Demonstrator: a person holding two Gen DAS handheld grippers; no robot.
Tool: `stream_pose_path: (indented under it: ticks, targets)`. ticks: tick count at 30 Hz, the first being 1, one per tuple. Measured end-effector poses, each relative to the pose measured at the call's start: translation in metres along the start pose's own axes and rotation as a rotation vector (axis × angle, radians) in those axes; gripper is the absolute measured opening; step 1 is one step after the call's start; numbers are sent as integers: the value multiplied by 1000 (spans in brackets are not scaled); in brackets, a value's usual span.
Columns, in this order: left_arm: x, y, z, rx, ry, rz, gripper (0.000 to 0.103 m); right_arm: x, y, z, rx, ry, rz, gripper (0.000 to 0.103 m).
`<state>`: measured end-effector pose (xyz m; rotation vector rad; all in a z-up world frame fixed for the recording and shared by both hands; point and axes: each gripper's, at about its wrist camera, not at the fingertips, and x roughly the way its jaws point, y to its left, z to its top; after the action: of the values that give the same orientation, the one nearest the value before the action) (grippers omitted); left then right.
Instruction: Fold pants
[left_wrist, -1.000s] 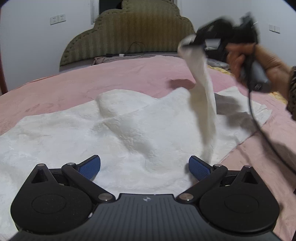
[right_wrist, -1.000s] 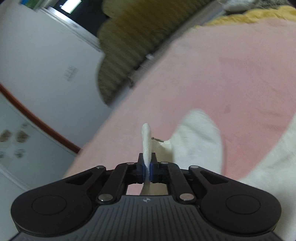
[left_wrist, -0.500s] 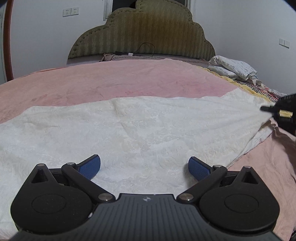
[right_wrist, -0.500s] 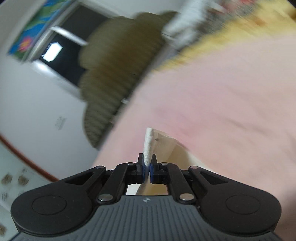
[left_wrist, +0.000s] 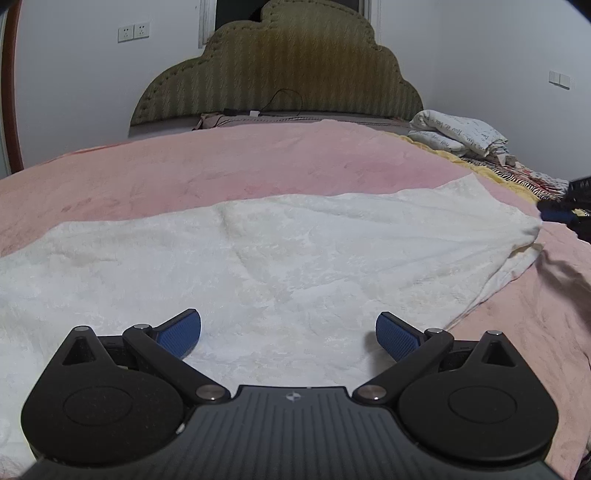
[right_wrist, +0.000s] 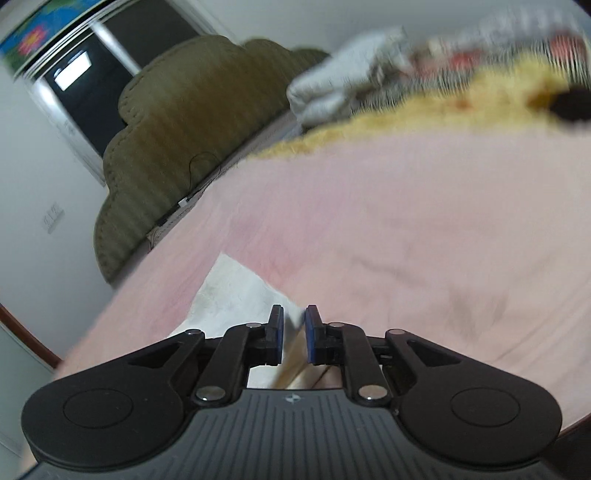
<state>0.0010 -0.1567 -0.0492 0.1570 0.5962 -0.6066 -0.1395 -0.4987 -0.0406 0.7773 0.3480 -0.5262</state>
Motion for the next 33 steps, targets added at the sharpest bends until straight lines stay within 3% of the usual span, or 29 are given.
stream_pose_path:
  ticks: [1,4,9,12,17,19,27,31,33]
  targets:
    - [-3,0,0,-7,-8,3,102,0,4,-2,17,40,70,14]
    - [-10,0,0,-37,-16,-27,102,2,8,-19,149,173,254,44]
    - [-22,-12,0,-31,-14,-59,102,13,23,-47,144,300,304,46]
    - [-26,-23,0,9,-37,-59,102,20,30,-52,141,312,294,45]
    - [-22,-40,-4,77,-29,-64,102,36,18,-60,239,284,319,42]
    - [-23,-43,-5,104,-39,-52,102,35,10,-63,242,285,303,8]
    - [-21,-37,9,101,-72,-38,102,20,15,-61,177,286,259,6]
    - [-15,-26,14,118,-95,50,102,23,0,-53,316,350,250,7]
    - [-9,-12,15,75,-71,75,102,5,-3,-39,292,264,188,10]
